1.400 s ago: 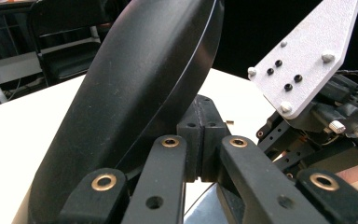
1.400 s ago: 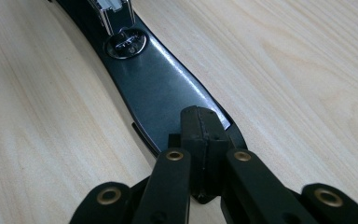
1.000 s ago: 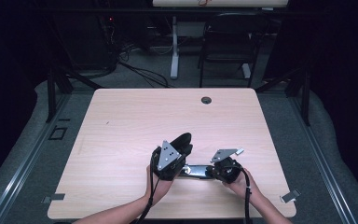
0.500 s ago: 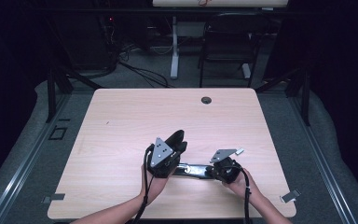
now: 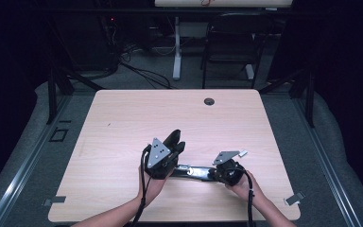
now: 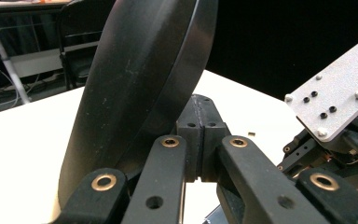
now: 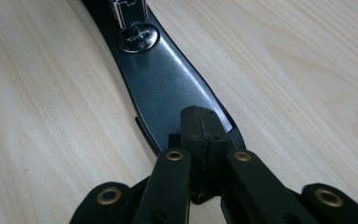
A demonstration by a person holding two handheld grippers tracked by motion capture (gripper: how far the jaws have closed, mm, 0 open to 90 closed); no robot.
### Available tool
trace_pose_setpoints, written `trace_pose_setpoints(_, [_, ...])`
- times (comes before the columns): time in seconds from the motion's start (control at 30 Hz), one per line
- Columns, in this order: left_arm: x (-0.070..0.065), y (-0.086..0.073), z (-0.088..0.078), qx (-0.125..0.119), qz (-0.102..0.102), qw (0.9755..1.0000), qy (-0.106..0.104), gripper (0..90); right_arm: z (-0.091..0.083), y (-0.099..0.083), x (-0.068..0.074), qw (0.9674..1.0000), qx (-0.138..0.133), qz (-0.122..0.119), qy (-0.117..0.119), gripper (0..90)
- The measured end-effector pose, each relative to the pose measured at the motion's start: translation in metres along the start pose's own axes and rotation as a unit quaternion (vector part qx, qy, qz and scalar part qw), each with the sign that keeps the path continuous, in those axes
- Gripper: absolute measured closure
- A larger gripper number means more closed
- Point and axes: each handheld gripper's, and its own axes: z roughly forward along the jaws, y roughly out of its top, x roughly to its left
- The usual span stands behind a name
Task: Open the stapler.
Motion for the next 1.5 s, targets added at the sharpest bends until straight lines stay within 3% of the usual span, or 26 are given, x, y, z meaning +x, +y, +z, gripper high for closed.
trace_pose_setpoints(0.67, [0.005, 0.002, -0.005, 0.001, 0.003, 1.0, 0.001, 90.0, 0.0, -0.001, -0.001, 1.0, -0.002, 0.002, -0.002, 90.0])
trace_pose_setpoints(0.93, [0.005, -0.001, -0.014, 0.004, 0.028, 0.9996, 0.006, 90.0, 0.0, 0.0, -0.001, 1.0, 0.001, -0.001, -0.002, 90.0])
trace_pose_setpoints(1.5, [0.013, 0.001, -0.022, 0.002, 0.021, 0.9996, 0.019, 90.0, 0.0, 0.0, -0.001, 1.0, 0.0, -0.002, -0.001, 90.0])
